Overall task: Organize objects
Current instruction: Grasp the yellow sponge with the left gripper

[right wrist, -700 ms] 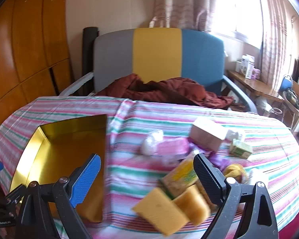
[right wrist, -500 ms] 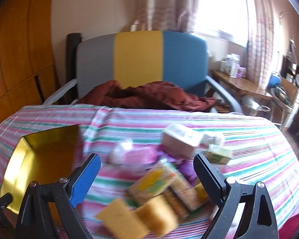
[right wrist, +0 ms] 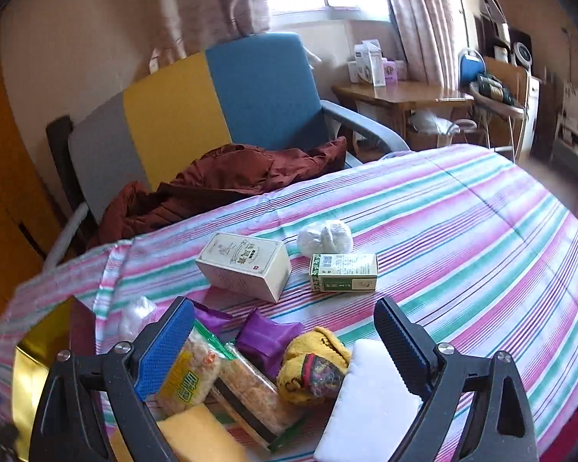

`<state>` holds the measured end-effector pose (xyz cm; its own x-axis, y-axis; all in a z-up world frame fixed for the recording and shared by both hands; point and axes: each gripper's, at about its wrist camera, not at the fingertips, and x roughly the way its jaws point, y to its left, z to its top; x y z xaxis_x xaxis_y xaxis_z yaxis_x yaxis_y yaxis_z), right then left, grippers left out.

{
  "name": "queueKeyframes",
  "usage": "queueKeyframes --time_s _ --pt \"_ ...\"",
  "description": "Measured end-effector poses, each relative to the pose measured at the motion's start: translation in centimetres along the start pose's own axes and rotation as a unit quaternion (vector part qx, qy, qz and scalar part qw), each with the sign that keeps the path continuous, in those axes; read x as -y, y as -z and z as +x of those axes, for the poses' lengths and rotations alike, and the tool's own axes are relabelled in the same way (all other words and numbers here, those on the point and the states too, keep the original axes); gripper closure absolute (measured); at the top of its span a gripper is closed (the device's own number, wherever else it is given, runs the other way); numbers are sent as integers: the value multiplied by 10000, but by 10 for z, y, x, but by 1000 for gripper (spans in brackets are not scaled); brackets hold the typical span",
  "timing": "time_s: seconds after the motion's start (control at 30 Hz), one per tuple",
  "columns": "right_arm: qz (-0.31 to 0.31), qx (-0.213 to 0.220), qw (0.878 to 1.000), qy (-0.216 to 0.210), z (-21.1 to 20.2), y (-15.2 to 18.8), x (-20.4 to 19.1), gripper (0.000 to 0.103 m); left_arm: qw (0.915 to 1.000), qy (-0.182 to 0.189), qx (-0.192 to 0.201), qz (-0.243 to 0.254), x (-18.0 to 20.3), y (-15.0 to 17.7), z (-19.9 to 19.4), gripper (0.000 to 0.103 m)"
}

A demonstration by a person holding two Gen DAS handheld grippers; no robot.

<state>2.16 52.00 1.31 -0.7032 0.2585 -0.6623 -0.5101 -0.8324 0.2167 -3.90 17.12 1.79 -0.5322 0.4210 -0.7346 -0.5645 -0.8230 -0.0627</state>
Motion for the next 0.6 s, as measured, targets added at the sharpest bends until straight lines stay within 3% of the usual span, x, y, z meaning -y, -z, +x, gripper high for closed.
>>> queueKeyframes --time_s 0.1,0.27,0.47,0.6 --pt "164 -43 9998 -83 0 0 7 7 9992 296 -248 92 16 -8 16 0" --pt "342 -113 9991 -202 2 -2 13 7 9930 711 -505 792 65 -15 35 0" --pt "416 -152 9985 -322 1 -3 14 7 9783 897 -795 1689 118 -8 57 0" --pt "324 -135 9987 -366 -1 -3 11 7 9708 718 -876 2113 139 -2 74 0"
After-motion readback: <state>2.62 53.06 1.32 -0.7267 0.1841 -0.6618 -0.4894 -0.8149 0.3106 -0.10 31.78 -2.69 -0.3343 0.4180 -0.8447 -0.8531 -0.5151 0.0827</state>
